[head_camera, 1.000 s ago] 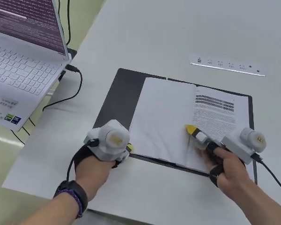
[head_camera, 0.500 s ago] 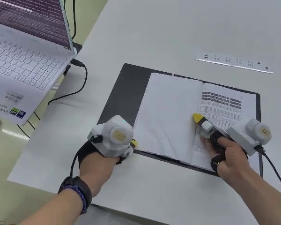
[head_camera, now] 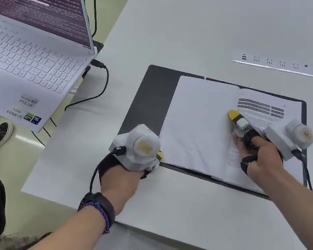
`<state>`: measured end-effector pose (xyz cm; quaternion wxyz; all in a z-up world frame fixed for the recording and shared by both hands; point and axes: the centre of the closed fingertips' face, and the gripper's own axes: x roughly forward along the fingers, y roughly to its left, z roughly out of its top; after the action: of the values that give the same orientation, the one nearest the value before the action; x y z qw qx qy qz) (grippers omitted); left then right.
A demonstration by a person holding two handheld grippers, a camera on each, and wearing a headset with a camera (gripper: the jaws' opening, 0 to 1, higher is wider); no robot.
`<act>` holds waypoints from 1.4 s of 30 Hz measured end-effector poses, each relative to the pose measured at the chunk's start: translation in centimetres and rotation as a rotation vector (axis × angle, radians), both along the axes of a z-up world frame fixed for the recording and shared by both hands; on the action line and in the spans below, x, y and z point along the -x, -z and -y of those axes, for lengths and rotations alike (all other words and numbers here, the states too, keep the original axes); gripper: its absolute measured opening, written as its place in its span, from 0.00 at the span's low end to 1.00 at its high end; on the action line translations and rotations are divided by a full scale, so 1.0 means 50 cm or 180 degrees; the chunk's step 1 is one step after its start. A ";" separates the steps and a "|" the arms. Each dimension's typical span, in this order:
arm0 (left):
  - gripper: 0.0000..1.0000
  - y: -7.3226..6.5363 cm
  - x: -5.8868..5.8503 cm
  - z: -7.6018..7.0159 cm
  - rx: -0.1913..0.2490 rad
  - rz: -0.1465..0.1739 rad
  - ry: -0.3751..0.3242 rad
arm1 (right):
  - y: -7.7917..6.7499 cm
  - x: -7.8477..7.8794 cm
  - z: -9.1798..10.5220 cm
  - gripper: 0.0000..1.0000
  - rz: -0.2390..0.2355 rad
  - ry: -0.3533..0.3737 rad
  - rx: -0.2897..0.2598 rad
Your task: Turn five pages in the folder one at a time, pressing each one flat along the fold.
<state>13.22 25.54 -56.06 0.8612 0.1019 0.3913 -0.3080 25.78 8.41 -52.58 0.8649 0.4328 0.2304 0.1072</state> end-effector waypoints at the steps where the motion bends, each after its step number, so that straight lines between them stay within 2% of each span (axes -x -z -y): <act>1: 0.00 -0.001 0.000 0.000 0.0000 0.0002 0.0000 | -0.001 -0.004 0.001 0.00 0.0003 0.0021 -0.0011; 9: 0.00 0.000 -0.001 0.001 -0.0005 0.0001 -0.0004 | -0.008 -0.049 0.019 0.00 0.0011 0.0295 -0.0138; 12: 0.00 -0.001 -0.002 0.000 0.0051 -0.0016 -0.0085 | -0.010 -0.064 0.023 0.00 0.0030 0.0343 -0.0164; 16: 0.00 0.000 -0.001 0.001 0.0013 0.0010 -0.0074 | -0.013 -0.082 0.033 0.00 0.0046 0.0441 -0.0209; 19: 0.00 -0.002 -0.001 0.001 0.0014 -0.0017 -0.0057 | -0.013 -0.097 0.043 0.00 0.0043 0.0535 -0.0253; 22: 0.00 0.000 -0.001 0.002 -0.0041 0.0004 -0.0009 | 0.005 -0.129 0.067 0.00 0.0030 0.0628 -0.0338; 24: 0.00 0.000 -0.001 0.004 -0.0110 0.0018 0.0039 | 0.013 -0.142 0.074 0.00 0.0018 0.0639 -0.0356; 26: 0.00 0.001 -0.001 0.003 -0.0117 0.0002 -0.0008 | 0.023 -0.152 0.081 0.00 0.0012 0.0646 -0.0370; 31: 0.00 -0.001 -0.001 0.000 -0.0053 -0.0029 -0.0122 | 0.033 -0.152 0.083 0.00 0.0062 0.0539 -0.0291; 35: 0.00 0.000 -0.002 0.001 -0.0089 -0.0052 -0.0049 | 0.040 -0.139 0.078 0.00 0.0107 0.0431 -0.0223; 42: 0.00 -0.002 0.000 0.001 -0.0075 -0.0061 -0.0096 | 0.049 -0.103 0.064 0.00 0.0150 0.0239 -0.0183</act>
<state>13.24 25.49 -55.96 0.8607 0.1031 0.4046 -0.2914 30.91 5.19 -55.04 0.8607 0.4632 0.1904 0.0914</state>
